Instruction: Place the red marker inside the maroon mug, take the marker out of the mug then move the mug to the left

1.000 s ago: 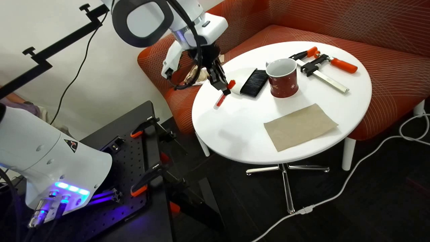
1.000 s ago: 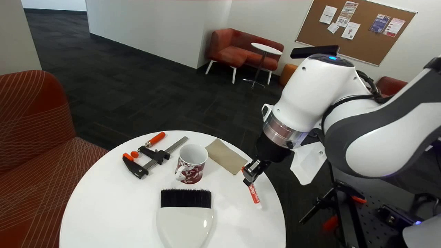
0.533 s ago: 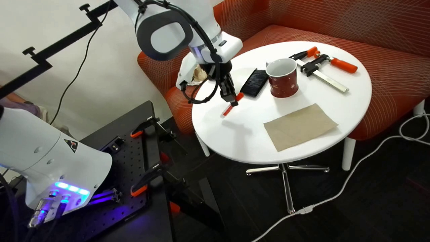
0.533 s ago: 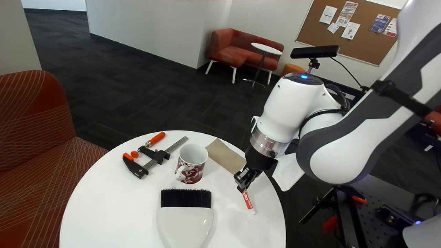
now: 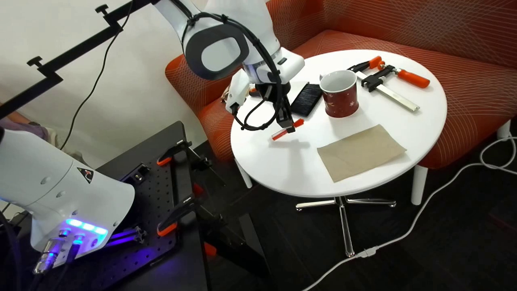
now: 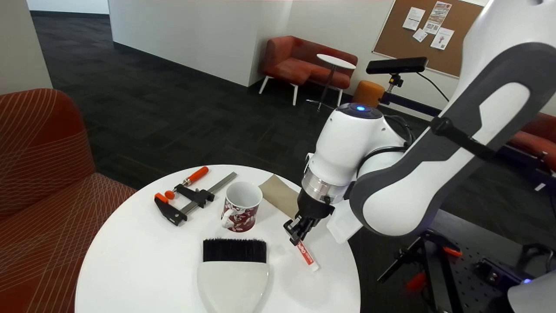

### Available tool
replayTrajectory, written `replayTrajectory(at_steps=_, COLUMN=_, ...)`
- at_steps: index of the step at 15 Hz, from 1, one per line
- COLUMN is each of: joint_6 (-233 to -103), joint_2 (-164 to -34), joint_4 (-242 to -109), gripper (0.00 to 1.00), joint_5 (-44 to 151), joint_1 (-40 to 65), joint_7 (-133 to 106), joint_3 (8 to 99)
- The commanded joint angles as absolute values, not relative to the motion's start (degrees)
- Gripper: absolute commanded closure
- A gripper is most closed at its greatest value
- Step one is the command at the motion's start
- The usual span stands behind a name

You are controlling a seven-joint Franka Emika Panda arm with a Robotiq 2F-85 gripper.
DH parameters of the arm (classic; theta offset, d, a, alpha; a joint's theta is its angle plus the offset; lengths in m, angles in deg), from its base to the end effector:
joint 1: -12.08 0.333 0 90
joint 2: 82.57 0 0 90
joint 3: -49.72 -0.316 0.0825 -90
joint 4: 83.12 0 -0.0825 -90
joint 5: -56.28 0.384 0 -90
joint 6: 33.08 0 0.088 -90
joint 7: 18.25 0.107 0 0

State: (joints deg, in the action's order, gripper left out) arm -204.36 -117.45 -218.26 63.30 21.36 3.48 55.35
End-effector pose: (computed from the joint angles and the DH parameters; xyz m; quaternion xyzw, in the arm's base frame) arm 0.4868 0.0166 0.0780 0.9780 -0.2075 0.0175 0.0144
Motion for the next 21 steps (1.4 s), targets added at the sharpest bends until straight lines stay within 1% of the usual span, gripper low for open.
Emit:
replayTrajectory(at_steps=1, joint_6=-202.9, joint_2=-118.8, joint_4=-216.2, gripper=0.48, joint_5=64.7, joint_1=21.5, joint_7=3.4, joint_3=55.6)
replayTrajectory(at_steps=2, joint_6=-203.2, joint_2=-118.5, joint_4=-216.4, gripper=0.42, joint_5=64.7, joint_1=21.8, joint_7=3.6, joint_3=56.0)
replayTrajectory(at_steps=7, joint_6=-205.2, joint_2=-114.3, joint_4=-219.4, gripper=0.03, joint_5=64.0, joint_1=24.9, joint_7=4.6, joint_3=59.8)
replayTrajectory(at_steps=8, joint_6=-205.2, joint_2=-113.2, joint_4=-220.0, gripper=0.00, joint_5=63.8, joint_1=25.1, joint_7=4.3, joint_3=60.1)
replayTrajectory(at_steps=15, joint_6=-205.3, joint_2=-105.7, joint_4=-221.7, gripper=0.00, joint_5=59.8, joint_1=31.1, joint_7=4.5, joint_3=64.7)
replayTrajectory(at_steps=18, joint_6=-203.6, joint_2=-104.1, joint_4=-219.9, gripper=0.00, joint_5=56.3, joint_1=34.8, joint_7=6.0, joint_3=67.7)
replayTrajectory(at_steps=21, joint_6=-201.8, joint_2=-104.5, joint_4=-216.7, gripper=0.00, joint_5=54.9, joint_1=36.4, joint_7=8.2, joint_3=68.5)
